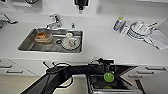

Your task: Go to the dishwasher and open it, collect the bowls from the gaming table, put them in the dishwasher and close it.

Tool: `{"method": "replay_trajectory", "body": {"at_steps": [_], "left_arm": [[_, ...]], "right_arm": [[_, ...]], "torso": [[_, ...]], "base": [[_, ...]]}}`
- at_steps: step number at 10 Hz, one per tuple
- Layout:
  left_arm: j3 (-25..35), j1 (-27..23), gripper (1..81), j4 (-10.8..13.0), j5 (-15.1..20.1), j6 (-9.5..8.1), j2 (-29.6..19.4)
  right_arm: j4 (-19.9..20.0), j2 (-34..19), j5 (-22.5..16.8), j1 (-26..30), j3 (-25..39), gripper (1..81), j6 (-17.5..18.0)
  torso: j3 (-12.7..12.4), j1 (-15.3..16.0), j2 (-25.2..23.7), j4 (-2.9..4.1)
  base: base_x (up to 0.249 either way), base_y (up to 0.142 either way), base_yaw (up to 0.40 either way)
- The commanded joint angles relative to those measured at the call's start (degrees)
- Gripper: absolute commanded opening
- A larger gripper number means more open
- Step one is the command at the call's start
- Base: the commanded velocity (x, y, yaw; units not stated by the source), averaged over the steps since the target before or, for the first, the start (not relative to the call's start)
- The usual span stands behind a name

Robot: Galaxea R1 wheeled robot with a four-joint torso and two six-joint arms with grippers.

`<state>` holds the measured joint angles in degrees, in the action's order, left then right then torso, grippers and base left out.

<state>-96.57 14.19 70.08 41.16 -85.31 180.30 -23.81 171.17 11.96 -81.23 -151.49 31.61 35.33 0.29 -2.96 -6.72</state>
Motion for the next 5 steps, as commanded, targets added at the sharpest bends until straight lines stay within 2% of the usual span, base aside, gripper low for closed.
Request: {"method": "replay_trajectory", "body": {"at_steps": [1,3,4,5], "left_arm": [[3.31,-7.20,81.1,0.14,1.38,0.32,0.95],[10.09,-4.23,81.1,-0.30,1.47,1.99,-5.47],[15.97,-1.50,81.1,-0.30,1.47,4.63,-11.80],[21.32,1.40,81.1,-0.30,1.56,6.20,-17.67]], "right_arm": [[-0.45,-0.63,-3.43,-0.91,0.33,1.0,0.21],[-0.45,-3.53,-2.38,-0.74,2.97,1.0,0.29],[-0.27,-7.74,-1.06,-0.74,7.71,1.0,0.38],[-0.01,-12.39,-0.01,-0.57,13.23,1.0,0.90]], "torso": [[0.00,0.00,0.00,0.00],[0.00,0.00,0.00,0.00],[0.00,0.00,0.00,0.00],[0.00,0.00,0.00,0.00]], "base": [[0.000,0.000,0.000],[0.000,0.000,0.000],[0.000,0.000,0.000],[0.000,0.000,0.000]]}}
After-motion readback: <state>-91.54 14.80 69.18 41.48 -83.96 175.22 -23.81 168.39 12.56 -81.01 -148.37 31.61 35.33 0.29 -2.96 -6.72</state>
